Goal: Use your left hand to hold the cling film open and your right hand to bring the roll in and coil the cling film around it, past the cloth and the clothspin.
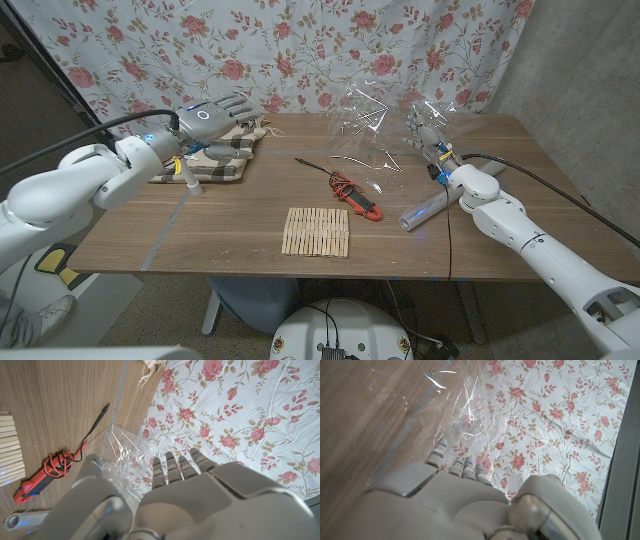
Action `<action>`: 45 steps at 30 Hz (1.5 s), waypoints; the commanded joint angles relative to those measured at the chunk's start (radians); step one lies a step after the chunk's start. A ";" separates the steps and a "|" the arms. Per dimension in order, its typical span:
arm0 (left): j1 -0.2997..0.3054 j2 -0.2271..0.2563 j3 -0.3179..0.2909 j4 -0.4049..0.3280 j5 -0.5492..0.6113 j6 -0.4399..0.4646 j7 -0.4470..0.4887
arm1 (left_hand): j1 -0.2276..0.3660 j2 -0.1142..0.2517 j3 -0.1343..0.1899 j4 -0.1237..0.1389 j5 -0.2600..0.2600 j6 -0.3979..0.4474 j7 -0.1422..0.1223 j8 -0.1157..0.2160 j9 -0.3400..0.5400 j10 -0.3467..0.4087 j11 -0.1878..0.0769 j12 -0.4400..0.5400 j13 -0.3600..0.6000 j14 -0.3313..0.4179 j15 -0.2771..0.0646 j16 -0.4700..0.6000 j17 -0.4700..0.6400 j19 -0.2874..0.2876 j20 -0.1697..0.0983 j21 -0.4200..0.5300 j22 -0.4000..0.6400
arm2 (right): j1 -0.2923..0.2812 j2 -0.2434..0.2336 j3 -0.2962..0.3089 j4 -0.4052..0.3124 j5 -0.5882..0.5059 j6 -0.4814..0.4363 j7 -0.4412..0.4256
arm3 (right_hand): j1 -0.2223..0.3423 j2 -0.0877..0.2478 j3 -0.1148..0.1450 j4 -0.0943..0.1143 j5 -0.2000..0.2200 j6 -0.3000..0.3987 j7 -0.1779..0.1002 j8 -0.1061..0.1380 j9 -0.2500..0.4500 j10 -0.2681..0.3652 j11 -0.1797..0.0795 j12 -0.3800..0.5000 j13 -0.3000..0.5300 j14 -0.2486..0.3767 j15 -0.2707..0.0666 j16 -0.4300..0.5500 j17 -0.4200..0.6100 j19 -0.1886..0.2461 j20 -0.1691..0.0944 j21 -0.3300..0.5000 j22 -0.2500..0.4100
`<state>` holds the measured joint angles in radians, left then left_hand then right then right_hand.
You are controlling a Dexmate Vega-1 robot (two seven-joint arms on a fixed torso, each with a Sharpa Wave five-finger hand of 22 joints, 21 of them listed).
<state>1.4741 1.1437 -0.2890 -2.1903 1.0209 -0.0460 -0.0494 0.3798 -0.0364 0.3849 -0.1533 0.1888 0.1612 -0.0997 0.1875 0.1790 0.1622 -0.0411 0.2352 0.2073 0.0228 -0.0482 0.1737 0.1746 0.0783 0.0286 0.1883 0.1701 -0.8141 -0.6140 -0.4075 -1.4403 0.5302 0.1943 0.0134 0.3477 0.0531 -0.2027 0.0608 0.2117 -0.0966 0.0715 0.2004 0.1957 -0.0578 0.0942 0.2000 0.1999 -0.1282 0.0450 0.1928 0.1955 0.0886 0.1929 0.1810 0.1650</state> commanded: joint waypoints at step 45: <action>0.170 -0.277 -0.180 -0.111 0.557 -0.073 -0.025 | 0.085 0.022 0.035 -0.015 0.008 0.040 -0.028 0.008 0.007 -0.008 -0.026 -0.006 0.001 -0.031 -0.009 0.012 0.000 -0.022 0.016 0.005 0.000 | 0.049 0.046 -0.025 0.081 0.031 0.022 0.069 | 0.007 0.003 0.001 -0.009 0.003 -0.004 0.002 -0.001 0.001 -0.002 0.004 0.003 -0.001 -0.006 -0.004 0.006 0.000 0.001 0.000 0.005 0.004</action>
<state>1.6093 0.8953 -0.4677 -2.2836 1.4576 -0.1881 -0.0993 0.4494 -0.0117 0.4111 -0.1654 0.1926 0.2052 -0.1235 0.1932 0.1840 0.1498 -0.0646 0.2296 0.2070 -0.0141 -0.0540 0.1781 0.1724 0.0421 0.0454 0.1819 0.1674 -0.7713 -0.5761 -0.4292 -1.3721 0.5569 0.2133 0.0756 0.3477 0.0531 -0.1999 0.0580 0.2117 -0.0966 0.0715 0.2004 0.1958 -0.0578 0.0942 0.2000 0.1999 -0.1282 0.0450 0.1927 0.1957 0.0886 0.1929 0.1810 0.1651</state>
